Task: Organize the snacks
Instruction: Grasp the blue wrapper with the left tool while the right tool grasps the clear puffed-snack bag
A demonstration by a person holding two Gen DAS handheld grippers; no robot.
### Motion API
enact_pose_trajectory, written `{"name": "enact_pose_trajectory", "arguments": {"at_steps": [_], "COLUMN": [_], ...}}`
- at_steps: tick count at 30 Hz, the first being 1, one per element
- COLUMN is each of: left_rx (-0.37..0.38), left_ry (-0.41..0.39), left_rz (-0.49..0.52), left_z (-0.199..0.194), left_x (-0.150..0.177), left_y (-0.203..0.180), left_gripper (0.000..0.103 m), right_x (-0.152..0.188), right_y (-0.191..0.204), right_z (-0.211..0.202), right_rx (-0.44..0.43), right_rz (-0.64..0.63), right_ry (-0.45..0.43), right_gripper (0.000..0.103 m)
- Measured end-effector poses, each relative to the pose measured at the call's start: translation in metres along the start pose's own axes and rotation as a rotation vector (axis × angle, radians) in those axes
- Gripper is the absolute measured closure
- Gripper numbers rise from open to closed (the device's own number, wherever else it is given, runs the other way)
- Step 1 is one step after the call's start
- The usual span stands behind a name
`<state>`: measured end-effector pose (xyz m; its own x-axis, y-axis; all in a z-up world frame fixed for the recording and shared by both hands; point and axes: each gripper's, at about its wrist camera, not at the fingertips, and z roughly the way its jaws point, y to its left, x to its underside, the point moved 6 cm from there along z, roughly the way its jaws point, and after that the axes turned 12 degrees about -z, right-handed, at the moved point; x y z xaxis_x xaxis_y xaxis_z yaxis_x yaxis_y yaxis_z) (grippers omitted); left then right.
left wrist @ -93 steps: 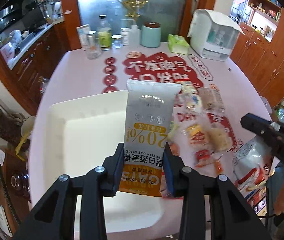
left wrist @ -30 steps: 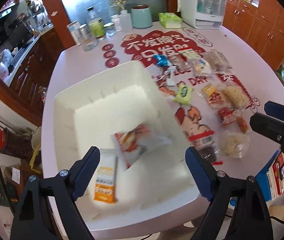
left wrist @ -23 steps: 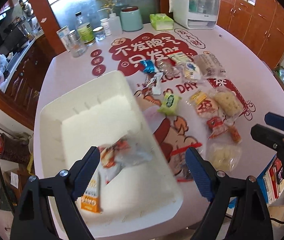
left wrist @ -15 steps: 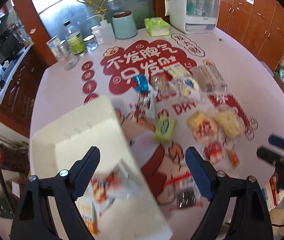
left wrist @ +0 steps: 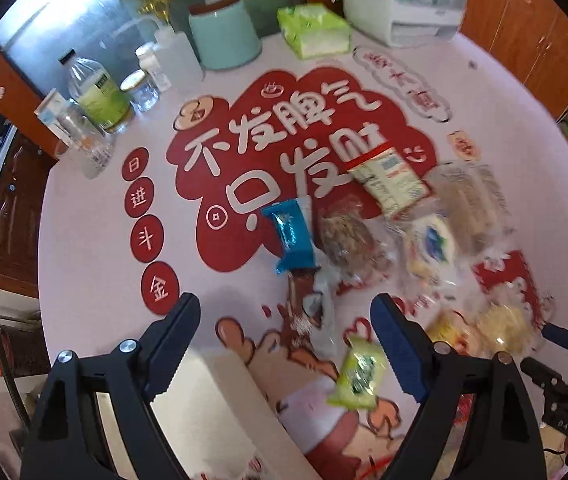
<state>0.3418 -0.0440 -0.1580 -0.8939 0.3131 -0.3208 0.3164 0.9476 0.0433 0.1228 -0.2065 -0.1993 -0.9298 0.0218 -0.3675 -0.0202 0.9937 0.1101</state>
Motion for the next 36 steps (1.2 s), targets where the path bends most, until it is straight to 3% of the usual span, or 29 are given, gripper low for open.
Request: {"name": "enact_pose_trajectory", "arguments": {"at_steps": [7, 14, 17, 22, 27, 29, 31, 36], "left_rx": [-0.061, -0.08, -0.084, -0.095, -0.105, -0.092, -0.061, -0.089], "left_ry": [0.11, 0.156, 0.167, 0.2, 0.215, 0.219, 0.227, 0.195], "left_rz": [0.008, 0.01, 0.026, 0.04, 0.047, 0.049, 0.047, 0.082], "left_z": [0.065, 0.096, 0.104, 0.121, 0.134, 0.135, 0.136, 0.129], "left_x": [-0.022, -0.034, -0.037, -0.042, -0.047, -0.049, -0.048, -0.033], "left_y": [0.002, 0.001, -0.002, -0.006, -0.008, -0.009, -0.012, -0.02], "left_gripper": [0.024, 0.024, 0.027, 0.045, 0.049, 0.056, 0.073, 0.075], "right_x": [-0.012, -0.015, -0.021, -0.023, -0.02, -0.017, -0.017, -0.015], "right_y": [-0.006, -0.007, -0.028, -0.063, -0.074, -0.074, -0.073, -0.074], "right_z": [0.048, 0.063, 0.061, 0.054, 0.051, 0.05, 0.049, 0.048], "right_rx": [0.015, 0.029, 0.065, 0.101, 0.092, 0.087, 0.087, 0.078], "right_rz": [-0.073, -0.125, -0.066, 0.011, 0.049, 0.056, 0.056, 0.068], "right_ry": [0.088, 0.116, 0.107, 0.108, 0.102, 0.097, 0.09, 0.08], "right_gripper": [0.042, 0.046, 0.046, 0.046, 0.046, 0.046, 0.046, 0.047]}}
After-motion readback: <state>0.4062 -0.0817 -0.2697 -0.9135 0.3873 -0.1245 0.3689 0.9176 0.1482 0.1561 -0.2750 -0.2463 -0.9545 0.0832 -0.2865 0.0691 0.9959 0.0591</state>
